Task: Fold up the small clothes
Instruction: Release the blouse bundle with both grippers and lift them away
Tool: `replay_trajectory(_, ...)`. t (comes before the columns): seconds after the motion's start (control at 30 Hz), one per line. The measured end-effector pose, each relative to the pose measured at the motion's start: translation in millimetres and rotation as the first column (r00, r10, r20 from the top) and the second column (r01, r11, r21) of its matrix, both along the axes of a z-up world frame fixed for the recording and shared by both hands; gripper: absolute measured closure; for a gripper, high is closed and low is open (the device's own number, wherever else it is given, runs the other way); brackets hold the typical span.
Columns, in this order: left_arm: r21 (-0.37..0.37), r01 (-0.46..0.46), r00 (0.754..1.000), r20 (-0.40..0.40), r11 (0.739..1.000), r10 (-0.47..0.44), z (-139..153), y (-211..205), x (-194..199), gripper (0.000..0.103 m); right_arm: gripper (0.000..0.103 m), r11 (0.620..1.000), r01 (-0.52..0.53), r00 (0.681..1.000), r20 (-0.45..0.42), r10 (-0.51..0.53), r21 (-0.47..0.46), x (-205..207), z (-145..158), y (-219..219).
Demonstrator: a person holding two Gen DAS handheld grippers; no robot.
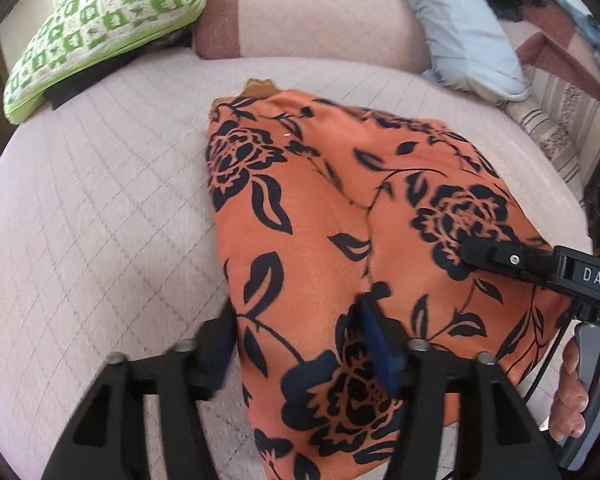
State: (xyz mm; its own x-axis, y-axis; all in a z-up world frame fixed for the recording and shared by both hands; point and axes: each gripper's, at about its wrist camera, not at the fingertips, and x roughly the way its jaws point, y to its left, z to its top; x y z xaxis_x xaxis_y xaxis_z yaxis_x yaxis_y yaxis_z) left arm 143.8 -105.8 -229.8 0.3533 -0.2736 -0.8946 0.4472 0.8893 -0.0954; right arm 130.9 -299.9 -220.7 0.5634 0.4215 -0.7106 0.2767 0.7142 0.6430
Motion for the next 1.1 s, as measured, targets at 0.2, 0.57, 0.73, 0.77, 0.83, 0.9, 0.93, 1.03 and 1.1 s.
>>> replay_trajectory(0.2, 0.11, -0.084, 0.991, 0.112, 0.99, 0.071, 14.3, 2.4, -27.9, 0.023, 0.038, 0.989, 0.035, 0.999, -0.015, -0.037, -0.143, -22.9, 20.8, -3.4)
replay_trajectory(0.57, 0.055, -0.241, 0.917, 0.339, 0.969, 0.209, 91.5, 48.5, -105.8, 0.023, 0.038, 0.931, 0.072, 0.99, 0.14, -0.022, -0.358, -117.8, 95.8, -2.4)
replay_trajectory(0.73, 0.04, -0.247, 0.878, 0.432, 0.968, 0.206, 131.8, 61.3, -140.3, 0.019, 0.038, 0.923, 0.107, 0.979, 0.201, -0.033, -0.369, -158.1, 130.9, 2.9)
replay_trajectory(0.77, 0.028, -0.25, 0.867, 0.451, 0.968, 0.211, 141.7, 64.8, -147.7, 0.019, 0.038, 0.92, 0.115, 0.976, 0.215, -0.035, -0.375, -164.2, 138.7, 4.9)
replay_trajectory(0.83, 0.013, -0.257, 0.85, 0.479, 0.966, 0.219, 157.5, 70.0, -160.8, 0.017, 0.038, 0.914, 0.127, 0.97, 0.242, -0.032, -0.387, -173.3, 153.0, 8.7)
replay_trajectory(0.9, 0.002, -0.26, 0.832, 0.508, 0.966, 0.223, 173.6, 74.2, -171.7, 0.016, 0.038, 0.913, 0.135, 0.961, 0.274, -0.026, -0.386, -183.4, 169.9, 12.3)
replay_trajectory(0.93, -0.005, -0.262, 0.822, 0.523, 0.965, 0.226, 182.0, 76.6, -177.9, 0.015, 0.038, 0.913, 0.138, 0.958, 0.287, -0.024, -0.383, -187.2, 176.3, 13.9)
replay_trajectory(1.03, -0.015, -0.263, 0.798, 0.558, 0.965, 0.226, 203.8, 80.9, -192.2, 0.009, 0.037, 0.907, 0.152, 0.944, 0.329, -0.016, -0.394, -198.8, 197.6, 21.1)
replay_trajectory(1.1, -0.021, -0.261, 0.79, 0.57, 0.965, 0.226, 215.9, 84.3, -200.3, 0.009, 0.037, 0.904, 0.158, 0.938, 0.347, -0.011, -0.397, -206.8, 209.8, 27.0)
